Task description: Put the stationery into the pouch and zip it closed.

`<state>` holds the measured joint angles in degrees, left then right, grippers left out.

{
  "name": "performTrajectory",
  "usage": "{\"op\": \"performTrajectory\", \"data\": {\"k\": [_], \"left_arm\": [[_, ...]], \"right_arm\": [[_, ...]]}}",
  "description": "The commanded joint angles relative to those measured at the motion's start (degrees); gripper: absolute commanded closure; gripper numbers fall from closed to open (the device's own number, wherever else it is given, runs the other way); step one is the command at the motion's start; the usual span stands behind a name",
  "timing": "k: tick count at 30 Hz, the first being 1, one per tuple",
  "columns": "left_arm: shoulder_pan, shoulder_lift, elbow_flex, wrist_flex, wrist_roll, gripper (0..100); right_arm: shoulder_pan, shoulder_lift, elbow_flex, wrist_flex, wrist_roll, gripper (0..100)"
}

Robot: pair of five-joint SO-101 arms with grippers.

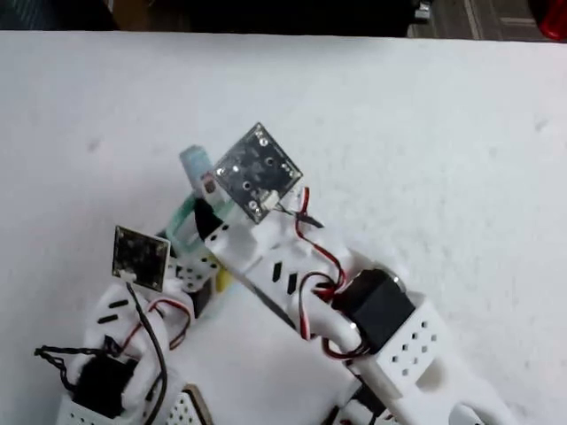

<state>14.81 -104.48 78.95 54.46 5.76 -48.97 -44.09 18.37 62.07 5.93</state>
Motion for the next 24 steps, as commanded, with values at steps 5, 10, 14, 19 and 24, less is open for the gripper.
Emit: {"op": "performTrajectory", "data": {"k": [5,10,14,19,24], "left_arm": [[-0.66,-0.31,-0.70,-0.18,0.70,76],[-0.48,-0.31,-0.62,-0.18,0.70,76],[-0.48,-0.31,-0.62,-0.18,0.70,76],[-0.48,-0.31,-0.62,-0.18,0.70,76],[-0.40,-0.31,-0.62,-0.18,0.70,76]], "right_arm": [[-0.13,-0.13,-2.73,0.57,0.26,91.5],[-0.13,0.84,-0.62,-2.59,4.57,98.0],[-0.13,4.70,-0.44,-1.19,6.59,98.2],[-0.22,5.49,-5.89,4.62,6.59,98.2],[-4.35,9.01,-11.78,5.49,7.21,98.2]]}}
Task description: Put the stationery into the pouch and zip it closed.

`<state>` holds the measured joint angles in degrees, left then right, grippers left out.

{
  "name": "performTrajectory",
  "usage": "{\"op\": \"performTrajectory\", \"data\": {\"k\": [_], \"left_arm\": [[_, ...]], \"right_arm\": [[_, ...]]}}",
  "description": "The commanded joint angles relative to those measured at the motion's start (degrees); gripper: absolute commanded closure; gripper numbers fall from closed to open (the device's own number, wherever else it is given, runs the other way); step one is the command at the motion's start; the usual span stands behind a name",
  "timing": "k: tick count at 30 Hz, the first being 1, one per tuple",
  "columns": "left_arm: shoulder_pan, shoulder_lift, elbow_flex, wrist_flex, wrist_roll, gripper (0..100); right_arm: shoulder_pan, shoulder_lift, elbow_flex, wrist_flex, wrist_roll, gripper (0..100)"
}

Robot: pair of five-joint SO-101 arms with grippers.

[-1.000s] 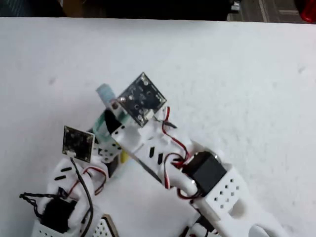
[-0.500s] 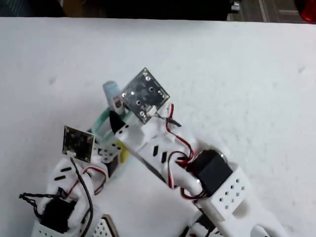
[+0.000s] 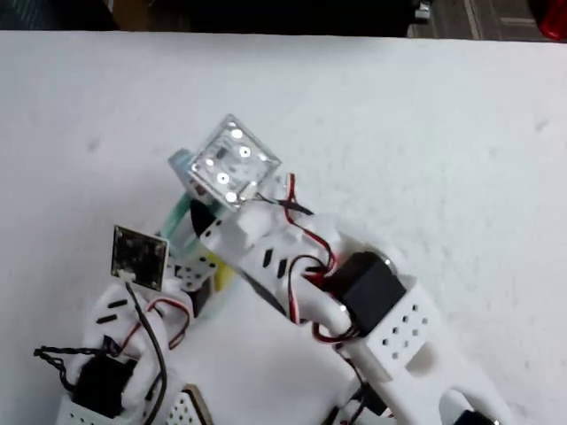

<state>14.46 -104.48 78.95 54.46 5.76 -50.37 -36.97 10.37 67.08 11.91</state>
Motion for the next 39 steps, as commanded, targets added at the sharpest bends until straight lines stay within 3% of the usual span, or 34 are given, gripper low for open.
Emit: {"op": "performTrajectory", "data": {"k": [1,5,10,15,17,25,30,39], "left_arm": [[-0.04,-0.31,-0.62,-0.18,0.70,76],[-0.13,-0.31,-0.79,-0.09,0.70,76],[-0.48,-0.31,-0.88,-0.09,0.53,76],[-0.48,-0.31,-0.88,-0.18,0.62,76],[-0.48,-0.31,-0.88,-0.18,0.62,76],[-0.48,-0.31,-0.79,-0.18,0.62,76],[-0.40,-0.31,-0.79,-0.18,0.62,76],[-0.31,-0.31,-0.79,0.09,0.44,76]], "right_arm": [[-3.56,3.47,-4.48,0.66,2.37,98.2],[-3.38,9.98,-7.30,4.18,3.52,97.9],[-2.77,11.56,-15.74,16.66,3.78,97.1],[-2.68,12.18,-25.05,28.53,3.78,83.0],[-2.68,12.09,-28.22,30.29,3.78,82.1],[-2.68,12.18,-34.11,30.90,3.96,83.4],[-2.68,14.29,-33.23,24.92,3.96,99.1],[-2.68,28.44,-33.58,28.00,3.43,98.1]]}}
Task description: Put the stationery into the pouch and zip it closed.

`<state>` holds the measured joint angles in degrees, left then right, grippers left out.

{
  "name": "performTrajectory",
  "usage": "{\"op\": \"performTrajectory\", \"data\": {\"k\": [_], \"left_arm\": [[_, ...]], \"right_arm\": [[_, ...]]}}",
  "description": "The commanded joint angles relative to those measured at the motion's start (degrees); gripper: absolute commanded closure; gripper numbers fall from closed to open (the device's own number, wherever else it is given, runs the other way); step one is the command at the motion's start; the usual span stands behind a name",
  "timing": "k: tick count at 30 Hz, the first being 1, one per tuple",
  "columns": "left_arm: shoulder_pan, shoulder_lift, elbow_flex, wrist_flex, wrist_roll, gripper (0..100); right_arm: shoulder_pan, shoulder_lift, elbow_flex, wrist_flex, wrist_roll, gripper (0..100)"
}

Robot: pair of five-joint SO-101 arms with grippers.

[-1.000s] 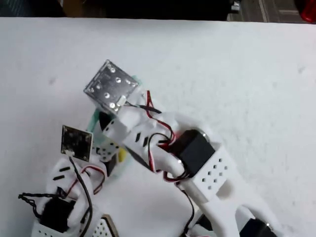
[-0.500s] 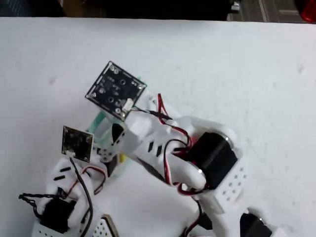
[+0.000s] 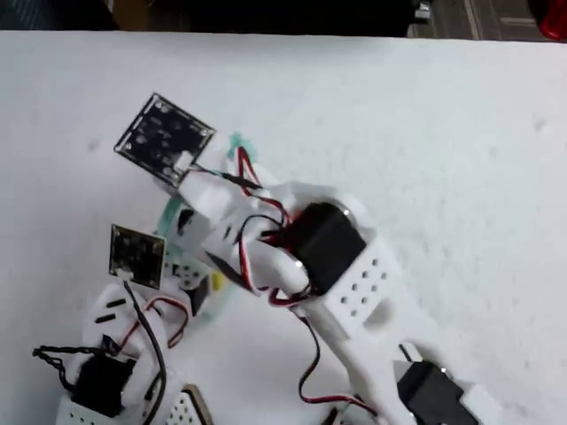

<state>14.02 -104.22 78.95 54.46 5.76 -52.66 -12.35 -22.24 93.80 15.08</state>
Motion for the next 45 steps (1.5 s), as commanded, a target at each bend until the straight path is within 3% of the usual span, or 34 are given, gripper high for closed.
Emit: {"op": "performTrajectory", "data": {"k": [1,10,17,23,27,30,38,45], "left_arm": [[0.04,-0.57,-0.79,0.09,0.44,76],[-0.04,-0.57,-0.79,-0.09,0.35,76],[-0.04,-0.57,-0.79,-0.09,0.35,76],[-0.04,-0.57,-0.70,-0.09,0.26,76],[0.31,-0.57,-0.62,-0.26,-0.35,87],[0.66,-0.57,-0.53,-1.93,-7.74,98],[5.23,-0.57,-0.18,-0.97,-9.93,98],[4.97,-0.57,-0.18,-0.97,-9.93,98]], "right_arm": [[-0.40,3.82,-1.85,2.51,0.26,98.1],[-0.48,-8.48,-13.45,2.59,0.79,98.2],[-0.40,-8.13,-13.19,0.04,0.79,98.2],[5.14,-7.96,-12.92,0.13,0.09,97.9],[12.35,-8.04,-12.84,0.31,-9.49,89.0],[16.57,-7.52,-12.75,2.86,-14.59,78.5],[13.05,-10.42,-2.64,4.62,-3.08,76.5],[11.74,-15.08,11.25,2.33,-1.05,76.5]]}}
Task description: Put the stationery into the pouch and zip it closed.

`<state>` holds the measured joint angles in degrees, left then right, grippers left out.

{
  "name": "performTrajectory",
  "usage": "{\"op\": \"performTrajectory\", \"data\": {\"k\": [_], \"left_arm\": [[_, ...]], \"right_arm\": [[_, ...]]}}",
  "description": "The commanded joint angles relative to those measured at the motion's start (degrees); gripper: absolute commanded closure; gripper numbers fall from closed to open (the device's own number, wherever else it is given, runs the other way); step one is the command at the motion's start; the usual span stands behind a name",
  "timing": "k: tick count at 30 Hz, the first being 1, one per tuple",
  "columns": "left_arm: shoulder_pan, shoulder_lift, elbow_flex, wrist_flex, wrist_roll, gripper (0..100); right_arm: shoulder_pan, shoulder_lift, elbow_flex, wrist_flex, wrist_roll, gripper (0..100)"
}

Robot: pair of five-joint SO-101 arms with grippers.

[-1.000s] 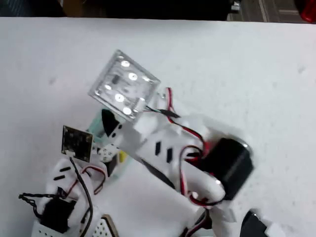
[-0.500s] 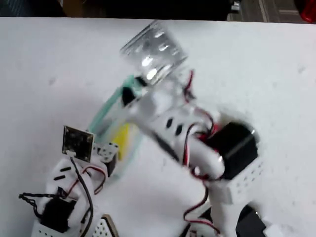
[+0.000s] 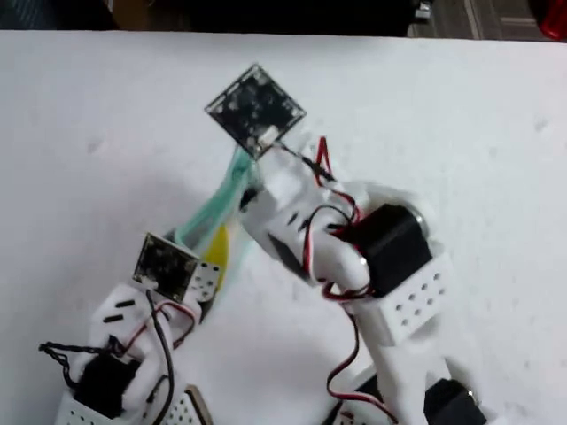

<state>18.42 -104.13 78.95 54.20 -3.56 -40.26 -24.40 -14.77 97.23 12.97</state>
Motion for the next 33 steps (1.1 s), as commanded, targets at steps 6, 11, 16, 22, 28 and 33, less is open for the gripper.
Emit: {"op": "performTrajectory", "data": {"k": [6,11,16,22,28,33], "left_arm": [[0.75,-0.66,-0.18,-0.70,-0.62,98],[0.92,-0.66,-0.18,-0.62,-0.62,98],[0.92,-0.66,-0.09,-0.62,-1.49,98],[0.57,-0.66,-0.09,-0.97,-2.73,98],[0.57,-0.66,-0.18,-1.49,-2.64,97],[0.57,-0.66,-0.18,-1.76,-2.02,92]], "right_arm": [[-0.75,-7.96,18.02,-12.18,4.84,76.5],[-0.92,-8.84,26.20,-25.54,5.19,76.5],[-0.04,-7.52,28.57,-31.78,5.27,85.2],[0.31,-14.11,23.38,-29.05,5.27,97.6],[-0.13,-19.38,19.87,-26.33,5.27,98.1],[-3.30,-19.30,20.04,-21.58,5.27,98.1]]}}
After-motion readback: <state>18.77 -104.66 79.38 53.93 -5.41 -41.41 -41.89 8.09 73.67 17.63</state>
